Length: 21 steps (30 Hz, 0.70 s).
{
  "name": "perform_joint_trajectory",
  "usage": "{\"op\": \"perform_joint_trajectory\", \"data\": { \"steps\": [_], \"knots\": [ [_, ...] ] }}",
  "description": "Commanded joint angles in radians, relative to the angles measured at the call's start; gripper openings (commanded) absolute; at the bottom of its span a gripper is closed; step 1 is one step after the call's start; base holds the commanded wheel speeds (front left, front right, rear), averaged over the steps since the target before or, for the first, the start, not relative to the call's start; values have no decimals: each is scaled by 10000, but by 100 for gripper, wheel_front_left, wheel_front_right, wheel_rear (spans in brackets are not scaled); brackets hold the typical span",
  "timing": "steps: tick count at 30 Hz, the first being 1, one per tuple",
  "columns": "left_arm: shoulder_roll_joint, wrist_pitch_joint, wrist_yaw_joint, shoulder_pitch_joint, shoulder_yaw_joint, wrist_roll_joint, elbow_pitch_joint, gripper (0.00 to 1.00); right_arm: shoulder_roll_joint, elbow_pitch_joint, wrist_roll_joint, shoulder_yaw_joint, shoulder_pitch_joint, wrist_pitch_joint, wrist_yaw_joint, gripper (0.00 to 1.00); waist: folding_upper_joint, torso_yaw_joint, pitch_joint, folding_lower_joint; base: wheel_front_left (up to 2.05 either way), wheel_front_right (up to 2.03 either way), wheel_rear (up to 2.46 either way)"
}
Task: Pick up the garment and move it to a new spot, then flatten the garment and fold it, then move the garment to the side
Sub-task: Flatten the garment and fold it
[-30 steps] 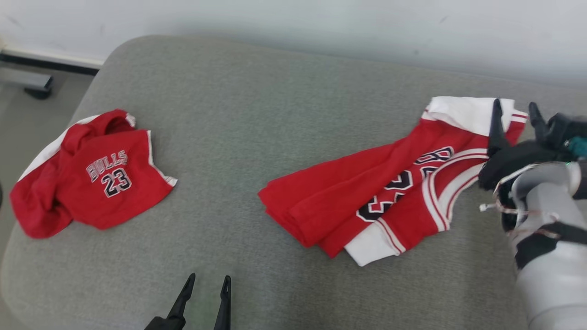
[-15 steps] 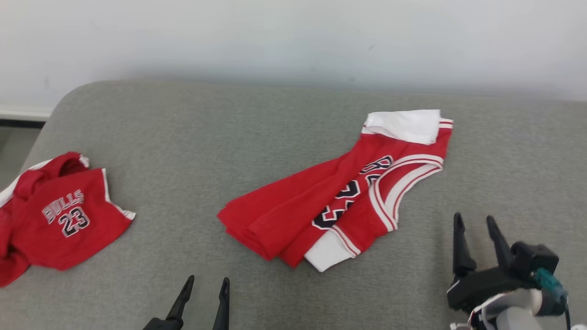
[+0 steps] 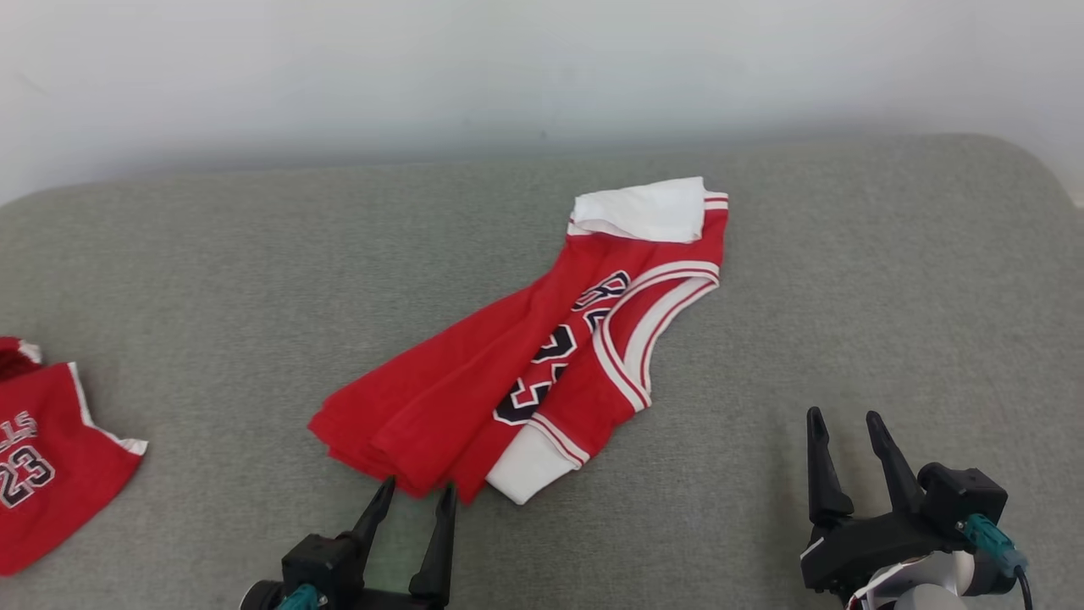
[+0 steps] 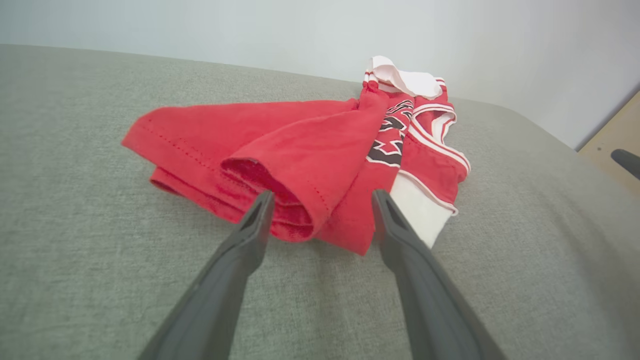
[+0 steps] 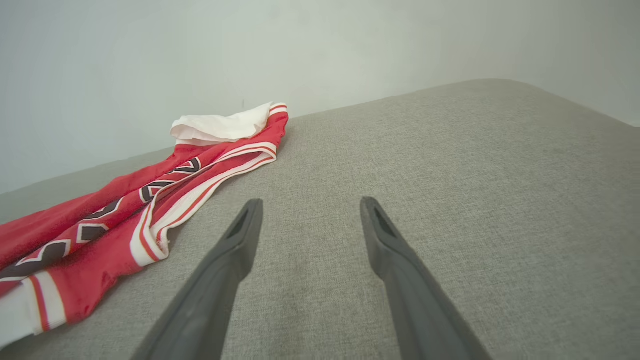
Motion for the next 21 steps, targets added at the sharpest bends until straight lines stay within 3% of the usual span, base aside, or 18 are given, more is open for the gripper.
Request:
{"op": "perform_joint_trajectory", "data": {
  "steps": [1,9,10,11,12,21],
  "knots": [
    [10,-34,-41,-155,-39,-122,190,100,-17,-50,-21,18,-8,-16,-22,100,0,-278,246,1,0,0,0],
    [10,-34,-59,-623,144,-88,610,100,35,-108,131,4,-164,-16,-22,100,0,-478,541,1,0,0,0],
    [8,-34,-62,-656,142,7,550,88,45,-123,139,-6,-182,-16,-22,100,0,-481,574,1,0,0,0],
    [8,-34,-66,-666,134,28,523,33,50,-134,148,-9,-200,-16,-22,100,0,-480,595,1,0,0,0],
    [10,-34,-69,-666,115,26,575,0,55,-132,153,-5,-205,-16,-22,100,0,-479,612,1,0,0,0],
    [135,-34,-61,-1412,588,966,-772,0,114,-99,278,-113,-232,-16,-22,100,0,-381,726,1,0,0,0]
  ]
}}
